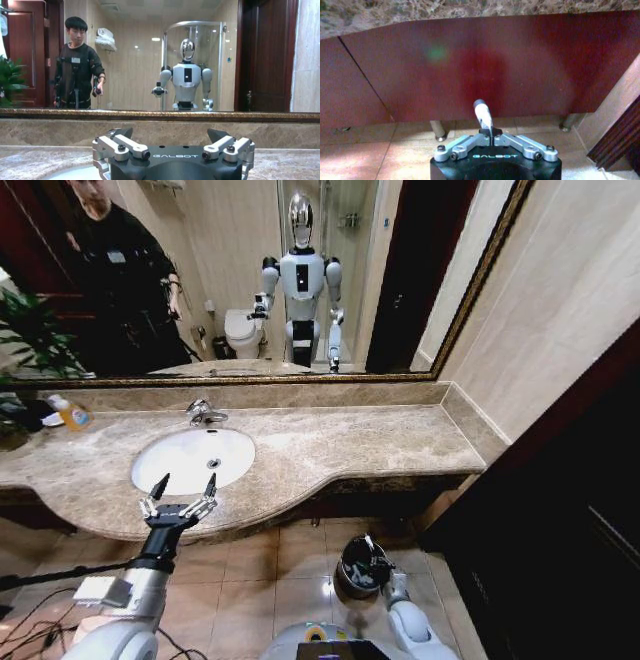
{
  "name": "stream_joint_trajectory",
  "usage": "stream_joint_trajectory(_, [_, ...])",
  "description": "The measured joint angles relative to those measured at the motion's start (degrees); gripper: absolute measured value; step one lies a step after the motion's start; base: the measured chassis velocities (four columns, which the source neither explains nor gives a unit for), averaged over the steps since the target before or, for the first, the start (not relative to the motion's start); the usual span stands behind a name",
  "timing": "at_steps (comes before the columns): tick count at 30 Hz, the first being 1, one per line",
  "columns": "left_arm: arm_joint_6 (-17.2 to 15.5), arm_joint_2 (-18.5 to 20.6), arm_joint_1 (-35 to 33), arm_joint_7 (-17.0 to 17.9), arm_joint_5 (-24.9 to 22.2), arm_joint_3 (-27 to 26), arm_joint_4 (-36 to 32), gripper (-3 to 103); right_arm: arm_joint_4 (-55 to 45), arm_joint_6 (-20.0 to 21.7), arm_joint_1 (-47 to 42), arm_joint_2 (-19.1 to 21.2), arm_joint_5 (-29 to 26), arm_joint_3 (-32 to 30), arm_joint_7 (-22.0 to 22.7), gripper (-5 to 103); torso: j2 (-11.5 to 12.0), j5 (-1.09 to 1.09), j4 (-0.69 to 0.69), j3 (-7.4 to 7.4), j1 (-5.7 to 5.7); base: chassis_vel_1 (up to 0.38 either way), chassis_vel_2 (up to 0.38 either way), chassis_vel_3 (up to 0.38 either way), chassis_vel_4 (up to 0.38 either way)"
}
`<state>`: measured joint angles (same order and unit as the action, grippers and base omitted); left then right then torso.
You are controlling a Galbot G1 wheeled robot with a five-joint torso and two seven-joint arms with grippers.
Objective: Pick up the trash from the sink and place it in the trash bin.
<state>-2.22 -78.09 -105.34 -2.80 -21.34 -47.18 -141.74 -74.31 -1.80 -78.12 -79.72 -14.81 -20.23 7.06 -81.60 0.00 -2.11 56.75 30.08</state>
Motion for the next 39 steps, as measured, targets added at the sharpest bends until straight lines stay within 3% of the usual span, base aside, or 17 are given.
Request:
stream_joint_trajectory(11, [0.0,0.0,0.0,0.0,0.0,0.0,0.0,100,1.5,-0.3,1.8,-0.3,-0.1,-0.1,0.8,-2,0.0,0.0,0.0,0.0,0.0,0.0,0.0,0.0,0.0])
stream_joint_trajectory(13, [0.0,0.0,0.0,0.0,0.0,0.0,0.0,100,1.4,-0.2,1.5,-0.2,-0.1,0.0,1.1,9,0.0,0.0,0.0,0.0,0.0,0.0,0.0,0.0,0.0])
stream_joint_trajectory(15, [0.0,0.0,0.0,0.0,0.0,0.0,0.0,100,1.4,-0.3,1.4,-0.2,0.0,0.0,1.3,9,0.0,0.0,0.0,0.0,0.0,0.0,0.0,0.0,0.0])
stream_joint_trajectory(19, [0.0,0.0,0.0,0.0,0.0,0.0,0.0,100,1.1,-0.3,1.2,-0.4,0.0,-0.1,1.8,31,0.0,0.0,0.0,0.0,0.0,0.0,0.0,0.0,0.0])
stream_joint_trajectory(21, [0.0,0.0,0.0,0.0,0.0,0.0,0.0,100,1.1,-0.3,1.2,-0.4,0.0,-0.1,1.9,31,0.0,0.0,0.0,0.0,0.0,0.0,0.0,0.0,0.0])
stream_joint_trajectory(28, [0.0,0.0,0.0,0.0,0.0,0.0,0.0,100,0.5,-0.4,1.0,-0.4,0.1,0.0,2.8,63,0.0,0.0,0.0,0.0,0.0,0.0,0.0,0.0,0.0])
stream_joint_trajectory(30, [0.0,0.0,0.0,0.0,0.0,0.0,0.0,100,0.3,-0.4,0.9,-0.4,0.1,0.0,2.8,69,0.0,0.0,0.0,0.0,0.0,0.0,0.0,0.0,0.0])
stream_joint_trajectory(33, [0.0,0.0,0.0,0.0,0.0,0.0,0.0,100,0.2,-0.4,0.8,-0.4,0.1,0.0,2.9,69,0.0,0.0,0.0,0.0,0.0,0.0,0.0,0.0,0.0])
stream_joint_trajectory(35, [0.0,0.0,0.0,0.0,0.0,0.0,0.0,100,0.0,-0.3,0.8,-0.5,0.1,0.0,2.9,86,0.0,0.0,0.0,0.0,0.0,0.0,0.0,0.0,0.0])
stream_joint_trajectory(39, [0.0,0.0,0.0,0.0,0.0,0.0,0.0,100,-0.1,-0.2,0.8,-0.5,0.1,0.0,2.9,98,0.0,0.0,0.0,0.0,0.0,0.0,0.0,0.0,0.0])
